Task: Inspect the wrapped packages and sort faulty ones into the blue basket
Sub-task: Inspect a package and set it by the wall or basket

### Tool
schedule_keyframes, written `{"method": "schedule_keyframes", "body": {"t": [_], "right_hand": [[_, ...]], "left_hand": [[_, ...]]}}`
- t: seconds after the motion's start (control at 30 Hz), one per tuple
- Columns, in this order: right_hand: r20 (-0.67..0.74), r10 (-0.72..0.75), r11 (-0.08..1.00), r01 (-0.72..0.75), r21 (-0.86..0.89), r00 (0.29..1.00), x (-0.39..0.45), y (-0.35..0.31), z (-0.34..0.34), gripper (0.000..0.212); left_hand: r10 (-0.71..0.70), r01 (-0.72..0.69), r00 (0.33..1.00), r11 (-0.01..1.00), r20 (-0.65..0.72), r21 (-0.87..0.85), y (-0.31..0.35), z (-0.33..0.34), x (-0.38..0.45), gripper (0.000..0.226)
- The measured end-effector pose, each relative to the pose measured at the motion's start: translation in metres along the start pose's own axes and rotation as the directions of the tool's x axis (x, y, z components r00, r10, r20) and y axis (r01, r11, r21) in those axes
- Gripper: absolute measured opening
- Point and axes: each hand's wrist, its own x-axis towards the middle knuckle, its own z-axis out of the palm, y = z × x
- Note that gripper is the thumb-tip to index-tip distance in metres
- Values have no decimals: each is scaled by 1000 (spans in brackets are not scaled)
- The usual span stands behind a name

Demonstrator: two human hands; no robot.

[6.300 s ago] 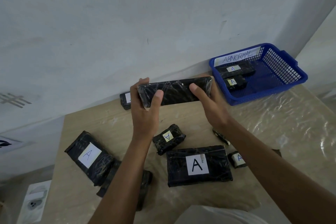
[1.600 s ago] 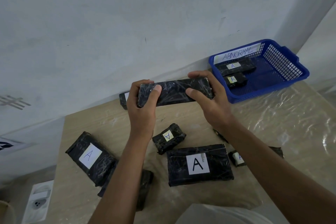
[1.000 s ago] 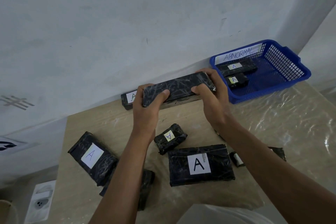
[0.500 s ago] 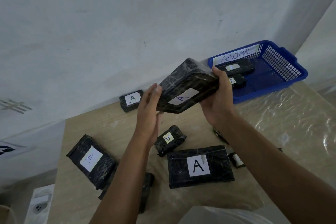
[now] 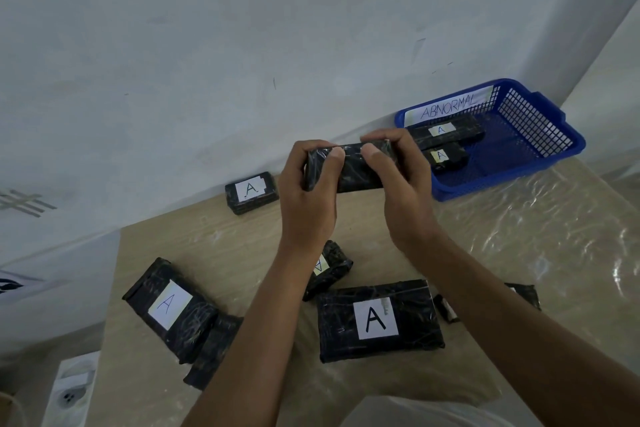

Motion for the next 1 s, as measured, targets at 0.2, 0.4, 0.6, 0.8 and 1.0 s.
{"method": "schedule_keyframes", "body": {"t": [0.2,0.4,0.6,0.8,1.0], "right_hand": [[14,-37,998,38,-53,999,1,-3,5,5],[129,-10,999,15,-43,992,-2,-6,1,22],[114,44,998,-38,-56,993,-5,-3,0,19],[205,55,996,-39,-83,977,0,-4,-12,45],[142,96,992,-84,-91,985,-1,1,-13,30]], "left_hand": [[2,0,998,999,67,-37,1,-7,-2,26],[-65,68,996,996,62,-56,3,-12,-2,28],[-100,110,986,992,136,-68,1,-15,-4,24],[-185,202,969,975,162,-96,3,-13,-3,14],[-205,214,950,977,235,-13,2,-14,-1,32]]}}
